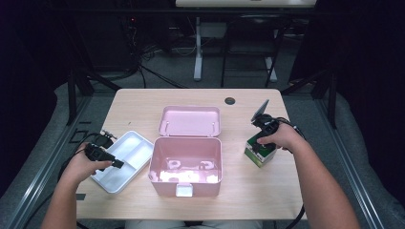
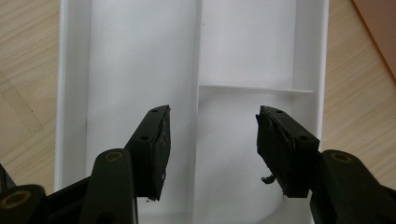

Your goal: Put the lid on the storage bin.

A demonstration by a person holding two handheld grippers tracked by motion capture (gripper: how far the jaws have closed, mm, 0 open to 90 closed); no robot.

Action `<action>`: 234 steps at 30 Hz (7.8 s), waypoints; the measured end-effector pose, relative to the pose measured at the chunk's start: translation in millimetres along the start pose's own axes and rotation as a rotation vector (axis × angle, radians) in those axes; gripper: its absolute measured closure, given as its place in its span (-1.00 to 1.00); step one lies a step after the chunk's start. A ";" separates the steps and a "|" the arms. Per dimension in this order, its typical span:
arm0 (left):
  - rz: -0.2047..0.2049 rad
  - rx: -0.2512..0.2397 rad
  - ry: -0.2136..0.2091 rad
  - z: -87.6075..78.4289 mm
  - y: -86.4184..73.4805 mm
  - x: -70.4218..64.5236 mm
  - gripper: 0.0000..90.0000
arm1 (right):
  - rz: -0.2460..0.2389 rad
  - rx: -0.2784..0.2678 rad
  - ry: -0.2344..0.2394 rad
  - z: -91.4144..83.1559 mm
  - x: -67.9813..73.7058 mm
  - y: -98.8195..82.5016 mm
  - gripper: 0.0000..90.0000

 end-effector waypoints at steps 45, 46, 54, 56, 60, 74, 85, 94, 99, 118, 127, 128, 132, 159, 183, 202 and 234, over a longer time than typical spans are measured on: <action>-0.005 -0.004 0.004 -2.4 -2.4 2.3 0.00 | 0.035 0.001 0.007 1.4 4.3 1.5 -0.69; -0.006 -0.004 0.004 -2.2 -2.5 2.3 0.00 | 0.030 -0.008 0.010 2.3 3.9 1.9 -0.69; -0.007 0.000 0.001 -1.6 -2.9 2.1 0.00 | 0.016 0.001 -0.006 5.4 3.9 1.2 -0.70; -0.008 0.000 0.002 -1.6 -3.2 2.2 0.00 | 0.014 -0.005 -0.007 6.3 3.8 1.9 -0.69; -0.010 0.000 0.002 -1.1 -3.5 2.8 0.00 | 0.010 -0.004 -0.008 5.4 3.5 2.0 -0.66; -0.007 -0.011 0.003 -3.6 -2.2 3.2 0.00 | -0.021 -0.026 0.010 -14.5 12.9 4.0 -0.64; -0.006 -0.021 0.003 -5.0 -2.0 4.5 0.00 | -0.173 -0.005 -0.006 -47.0 30.7 6.0 -0.63; -0.013 -0.028 0.003 -5.1 -2.3 6.4 0.00 | -0.655 0.002 0.003 -69.5 68.6 0.0 -0.63; -0.019 -0.029 0.002 -4.9 -3.6 8.7 0.00 | -0.775 0.023 0.028 -80.1 91.2 -3.5 -0.63; -0.020 -0.037 0.002 -6.6 -3.7 9.8 0.00 | -0.894 0.045 0.050 -125.4 174.7 25.0 -0.63; -0.024 -0.039 0.001 -8.5 -4.8 11.0 0.00 | -0.974 0.029 0.075 -114.1 230.7 49.8 -0.63; -0.024 -0.041 0.001 -8.4 -4.9 11.3 0.00 | -0.978 0.035 0.076 -111.1 233.5 51.1 -0.63; -0.029 -0.036 0.002 -8.5 -6.1 12.1 0.00 | -0.980 0.053 0.074 -100.2 236.5 54.2 -0.64; -0.024 -0.030 -0.002 -6.9 -6.5 10.8 0.01 | -0.889 0.077 0.058 -5.3 216.0 57.1 -0.64; -0.022 -0.024 0.000 -5.6 -7.3 11.4 0.01 | -0.832 0.063 0.066 3.7 208.5 59.7 -0.69; -0.034 -0.020 -0.007 -4.2 -7.3 10.6 0.00 | -0.836 0.022 0.028 -42.2 210.5 51.0 -0.64; -0.087 -0.080 0.007 -8.6 -2.6 15.5 -0.34 | -0.375 -0.188 -0.039 -50.8 87.2 3.4 -0.57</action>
Point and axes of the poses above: each handheld gripper's, and its own axes: z roughly forward along the jaws, y roughly out of its top, x roughly to its left, the point moved 8 cm from there along z, roughly forward along the jaws, and after that the axes turned 5 degrees about y, right-handed, at the moved point
